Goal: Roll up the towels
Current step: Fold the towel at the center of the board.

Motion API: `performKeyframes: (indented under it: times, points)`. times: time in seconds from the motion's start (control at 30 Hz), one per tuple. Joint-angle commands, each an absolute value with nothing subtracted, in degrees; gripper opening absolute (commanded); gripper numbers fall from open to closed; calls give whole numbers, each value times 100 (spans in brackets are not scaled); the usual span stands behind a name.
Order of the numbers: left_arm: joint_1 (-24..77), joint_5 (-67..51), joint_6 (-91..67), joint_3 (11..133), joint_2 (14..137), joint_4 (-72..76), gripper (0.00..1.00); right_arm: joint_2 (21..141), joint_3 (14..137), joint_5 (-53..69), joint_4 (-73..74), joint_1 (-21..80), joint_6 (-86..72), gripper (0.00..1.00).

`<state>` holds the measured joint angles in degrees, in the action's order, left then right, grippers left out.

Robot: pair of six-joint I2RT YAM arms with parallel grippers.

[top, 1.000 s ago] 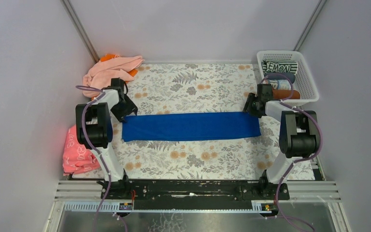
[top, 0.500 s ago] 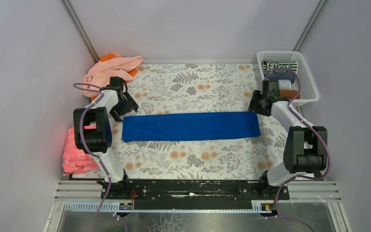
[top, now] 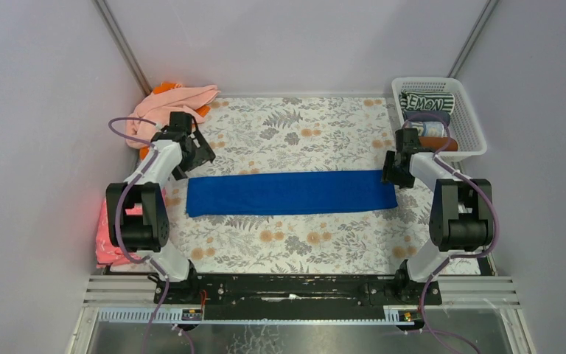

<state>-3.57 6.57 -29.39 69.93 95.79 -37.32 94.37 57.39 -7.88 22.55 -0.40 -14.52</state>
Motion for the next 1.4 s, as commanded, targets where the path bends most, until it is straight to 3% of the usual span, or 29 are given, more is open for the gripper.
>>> performKeyframes:
  times: [0.0,0.27,0.47,0.53,0.73,0.9,1.2,1.37]
  points:
    - [-113,936,-2757,6761,9028,-3684,93,9695,5827,-698,2431,-92,-1303,56]
    - [314,1164,-2543,6158,8094,-3701,95,10309,5792,103,2704,-346,-1329,55]
    - [368,1180,-2471,6013,7647,-3586,96,10585,5713,58,3034,-369,-1321,53]
    - [377,1121,-2474,6046,7610,-3584,96,10692,5693,-7,3106,-371,-1303,48]
    - [372,1125,-2469,6003,7409,-3534,96,10677,5545,3,3046,-369,-1312,20]
    - [373,1162,-2456,5987,7345,-3533,96,10142,5667,-581,3151,-359,-1363,0]
    - [370,1198,-2446,5990,7298,-3533,96,8571,5994,-2336,3374,-360,-1445,0]
    - [377,1130,-2445,5977,7268,-3533,97,8651,6112,-3334,3422,-648,-1423,0]
